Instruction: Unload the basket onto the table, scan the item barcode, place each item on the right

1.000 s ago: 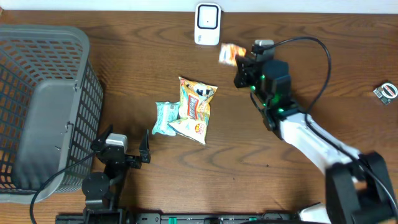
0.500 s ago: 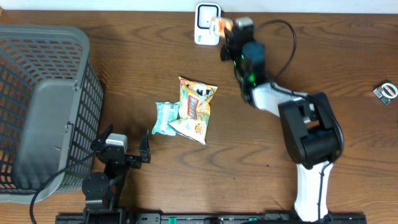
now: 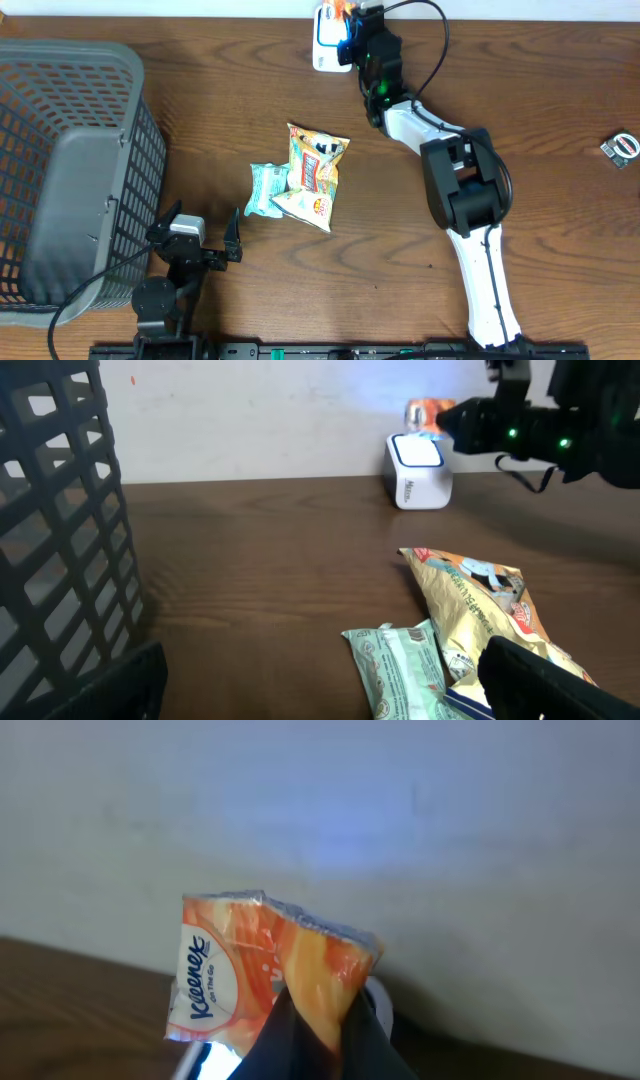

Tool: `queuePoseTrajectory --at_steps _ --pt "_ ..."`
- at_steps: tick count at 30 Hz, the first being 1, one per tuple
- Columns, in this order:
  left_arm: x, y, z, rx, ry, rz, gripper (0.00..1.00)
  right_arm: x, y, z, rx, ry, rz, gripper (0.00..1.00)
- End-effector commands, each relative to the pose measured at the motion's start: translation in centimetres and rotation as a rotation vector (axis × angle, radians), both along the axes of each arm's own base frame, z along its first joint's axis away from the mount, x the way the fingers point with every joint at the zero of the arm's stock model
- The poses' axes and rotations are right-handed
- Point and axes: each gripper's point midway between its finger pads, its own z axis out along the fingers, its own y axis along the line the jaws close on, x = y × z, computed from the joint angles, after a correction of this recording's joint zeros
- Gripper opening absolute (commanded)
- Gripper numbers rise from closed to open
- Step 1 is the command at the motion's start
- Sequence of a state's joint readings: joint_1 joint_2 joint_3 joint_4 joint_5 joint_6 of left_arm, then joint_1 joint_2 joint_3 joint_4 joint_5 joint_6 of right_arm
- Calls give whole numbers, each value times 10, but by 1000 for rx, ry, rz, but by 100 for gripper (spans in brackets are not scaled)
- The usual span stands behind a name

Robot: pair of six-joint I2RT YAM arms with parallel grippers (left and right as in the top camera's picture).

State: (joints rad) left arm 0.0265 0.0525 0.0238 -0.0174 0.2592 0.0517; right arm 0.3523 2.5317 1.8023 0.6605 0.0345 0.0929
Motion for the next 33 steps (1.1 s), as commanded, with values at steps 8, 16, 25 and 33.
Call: queuePoseTrajectory --at_steps 8,16,25,33 --pt "-1 0 -15 -7 45 -3 98 0 1 57 6 -50 -5 1" --pt "-1 0 -15 -7 45 -3 98 -18 -102 106 -95 190 -230 1" --pt "-1 0 -15 -7 45 -3 98 -80 -324 60 -242 594 -705 1" --pt "-1 0 -15 -7 45 -3 98 -138 -478 -18 -178 843 -944 1"
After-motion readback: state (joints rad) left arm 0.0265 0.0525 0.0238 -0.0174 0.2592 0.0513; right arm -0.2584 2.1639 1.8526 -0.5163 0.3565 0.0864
